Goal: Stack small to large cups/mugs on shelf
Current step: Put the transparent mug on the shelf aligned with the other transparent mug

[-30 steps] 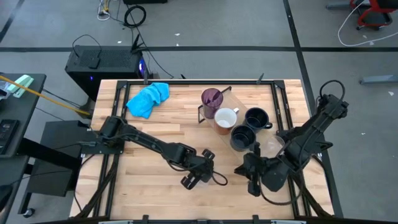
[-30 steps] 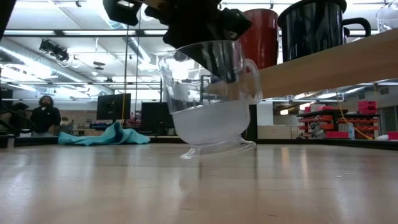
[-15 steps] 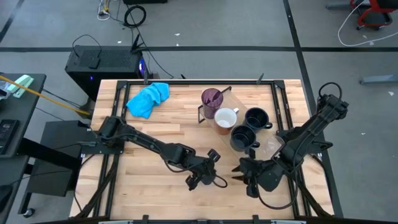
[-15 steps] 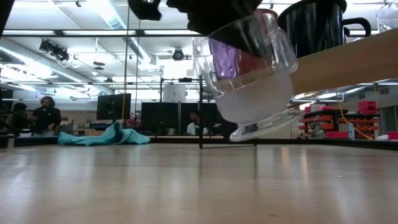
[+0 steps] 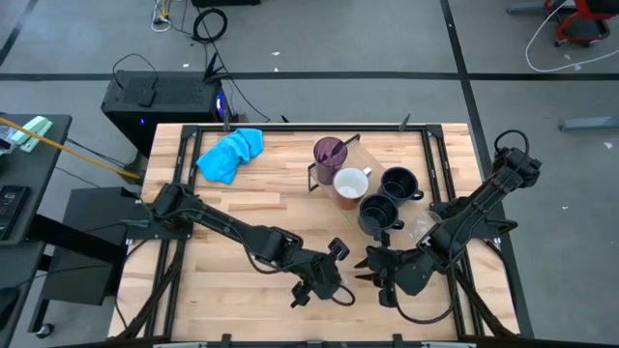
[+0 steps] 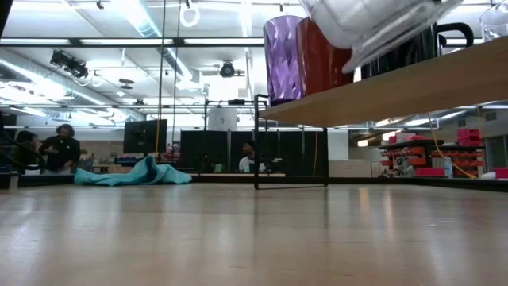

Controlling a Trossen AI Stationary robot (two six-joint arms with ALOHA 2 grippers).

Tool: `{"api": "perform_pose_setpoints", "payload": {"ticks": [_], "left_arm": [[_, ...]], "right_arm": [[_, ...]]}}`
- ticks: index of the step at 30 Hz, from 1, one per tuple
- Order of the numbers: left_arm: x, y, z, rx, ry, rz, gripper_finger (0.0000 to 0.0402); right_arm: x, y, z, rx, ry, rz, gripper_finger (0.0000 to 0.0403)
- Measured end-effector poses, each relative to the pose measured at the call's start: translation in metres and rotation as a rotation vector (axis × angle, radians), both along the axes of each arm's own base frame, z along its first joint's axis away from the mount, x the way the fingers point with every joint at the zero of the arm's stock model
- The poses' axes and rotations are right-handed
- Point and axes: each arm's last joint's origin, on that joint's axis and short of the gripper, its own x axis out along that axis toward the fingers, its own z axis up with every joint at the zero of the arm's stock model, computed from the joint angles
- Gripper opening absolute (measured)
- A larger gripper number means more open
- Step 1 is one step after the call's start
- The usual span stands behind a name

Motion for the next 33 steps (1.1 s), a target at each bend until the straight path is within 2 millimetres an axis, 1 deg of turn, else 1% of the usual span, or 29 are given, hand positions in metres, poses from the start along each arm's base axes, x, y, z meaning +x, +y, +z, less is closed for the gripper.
{"api": "perform_pose_setpoints", "payload": {"ticks": [4,9,12,15,19,23,26,30,33], "left_arm": [[-0.003,-0.007,0.005,0.048,-0.030,0.005,0.0015],[-0.005,-0.012,0.001,0.123,-0.031,0.024,0.0022],[-0.005,-0.012,0.002,0.126,-0.037,0.032,0.0016],[-0.005,-0.012,0.001,0.131,-0.038,0.038,0.0011],[-0.004,-0.011,0.002,0.116,-0.037,0.060,0.0017],[-0.004,-0.011,0.002,0.111,-0.038,0.064,0.0022],[-0.004,-0.011,0.002,0.115,-0.037,0.062,0.0015],[-0.004,-0.011,0.002,0.115,-0.037,0.061,0.0011],[-0.004,-0.011,0.002,0.115,-0.038,0.062,0.0016]], "right_arm": [[0.001,0.001,0.000,0.006,-0.008,0.001,0.0122],[-0.002,0.005,-0.001,-0.014,-0.005,0.042,0.0123],[-0.002,0.008,0.001,-0.026,-0.024,0.069,0.0122],[0.004,0.010,-0.001,-0.042,-0.051,0.089,0.0123],[0.010,0.013,-0.004,-0.082,-0.073,0.122,0.0123],[0.010,0.012,-0.005,-0.123,-0.074,0.116,0.0118],[0.010,0.012,-0.005,-0.141,-0.082,0.113,0.0115],[0.011,0.010,-0.005,-0.121,-0.081,0.090,0.0115],[0.012,0.011,-0.003,-0.111,-0.099,0.080,0.0121]]}}
